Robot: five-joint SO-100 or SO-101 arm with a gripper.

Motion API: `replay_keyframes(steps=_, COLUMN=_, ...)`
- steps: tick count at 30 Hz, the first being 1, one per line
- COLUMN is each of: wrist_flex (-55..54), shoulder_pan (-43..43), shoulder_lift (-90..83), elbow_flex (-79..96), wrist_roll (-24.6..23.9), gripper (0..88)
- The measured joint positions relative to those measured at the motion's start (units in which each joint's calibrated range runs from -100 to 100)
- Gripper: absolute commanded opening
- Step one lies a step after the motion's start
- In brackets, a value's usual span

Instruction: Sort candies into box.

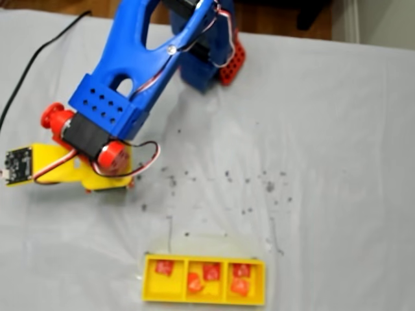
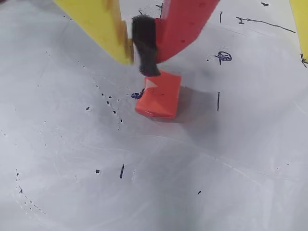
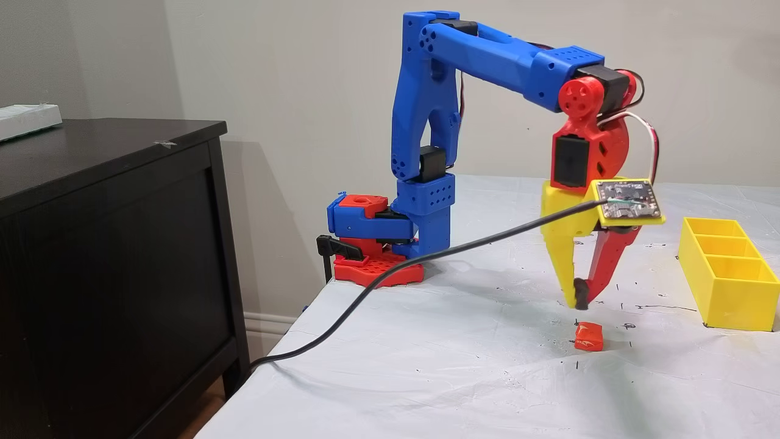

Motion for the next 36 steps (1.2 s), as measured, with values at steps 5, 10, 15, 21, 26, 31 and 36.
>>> replay_keyframes(steps=5, wrist_flex=0.1, shoulder_pan=-0.1, shoulder_lift=0.0, elbow_flex=-0.1, wrist_roll=0.0, gripper=24.6)
replay_keyframes(steps=10, wrist_flex=0.1, shoulder_pan=0.4, shoulder_lift=0.0, elbow_flex=-0.1, wrist_roll=0.6, gripper=25.5)
replay_keyframes(steps=15, wrist_flex=-1.4, shoulder_pan=1.6, shoulder_lift=0.8, elbow_flex=-0.1, wrist_roll=0.7, gripper=26.6)
replay_keyframes(steps=21, wrist_flex=-2.7, shoulder_pan=1.1, shoulder_lift=1.9, elbow_flex=-0.1, wrist_roll=0.5, gripper=26.7)
replay_keyframes(steps=26, wrist_flex=-4.7, shoulder_pan=1.6, shoulder_lift=1.9, elbow_flex=2.3, wrist_roll=0.5, gripper=24.6)
replay_keyframes(steps=31, wrist_flex=-5.2, shoulder_pan=1.6, shoulder_lift=3.3, elbow_flex=2.5, wrist_roll=0.5, gripper=24.7)
replay_keyframes(steps=36, wrist_flex=-5.2, shoulder_pan=0.9, shoulder_lift=4.7, elbow_flex=2.5, wrist_roll=0.3, gripper=24.2)
